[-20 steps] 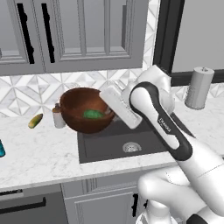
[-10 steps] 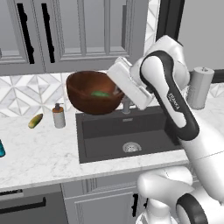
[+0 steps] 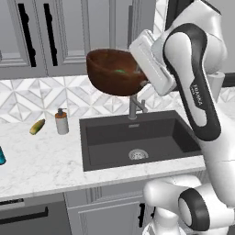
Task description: Pick the broccoli from the sink and place it in the bowl. Then pick the bowl and place it in the microwave. Then close the microwave door and press the start button.
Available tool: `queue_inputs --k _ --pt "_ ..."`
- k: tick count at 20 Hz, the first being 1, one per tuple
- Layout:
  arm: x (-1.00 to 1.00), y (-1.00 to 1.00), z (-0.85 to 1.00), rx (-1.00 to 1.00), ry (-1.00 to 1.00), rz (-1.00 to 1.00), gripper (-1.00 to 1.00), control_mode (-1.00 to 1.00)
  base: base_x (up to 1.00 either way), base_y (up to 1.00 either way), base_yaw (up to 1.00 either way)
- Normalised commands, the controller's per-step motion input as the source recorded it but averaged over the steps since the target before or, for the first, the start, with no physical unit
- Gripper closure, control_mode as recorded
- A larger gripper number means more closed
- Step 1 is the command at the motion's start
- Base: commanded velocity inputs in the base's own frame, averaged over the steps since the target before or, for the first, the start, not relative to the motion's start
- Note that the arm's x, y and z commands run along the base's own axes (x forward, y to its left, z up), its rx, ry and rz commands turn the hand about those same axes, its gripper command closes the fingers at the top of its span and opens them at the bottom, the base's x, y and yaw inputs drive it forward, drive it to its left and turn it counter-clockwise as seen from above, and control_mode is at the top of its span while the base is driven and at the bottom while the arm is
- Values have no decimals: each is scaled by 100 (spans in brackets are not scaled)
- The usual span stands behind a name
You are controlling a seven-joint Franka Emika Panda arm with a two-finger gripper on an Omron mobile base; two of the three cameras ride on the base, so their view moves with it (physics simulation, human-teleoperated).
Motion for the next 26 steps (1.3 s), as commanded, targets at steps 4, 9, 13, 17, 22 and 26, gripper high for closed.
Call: queue_inputs --k 4,9,13,17,22,26 --pt "-83 -24 63 4 7 -46 100 -100 0 0 0" --pt "-72 -22 -25 0 -6 -31 100 -100 0 0 0" --pt "-52 -48 1 6 -9 -31 100 -100 0 0 0" --pt "-44 -45 3 8 -10 -25 100 -100 0 0 0" --pt "-1 -14 -11 2 5 -2 100 -100 0 0 0" --pt "0 0 0 0 8 0 100 -100 0 0 0"
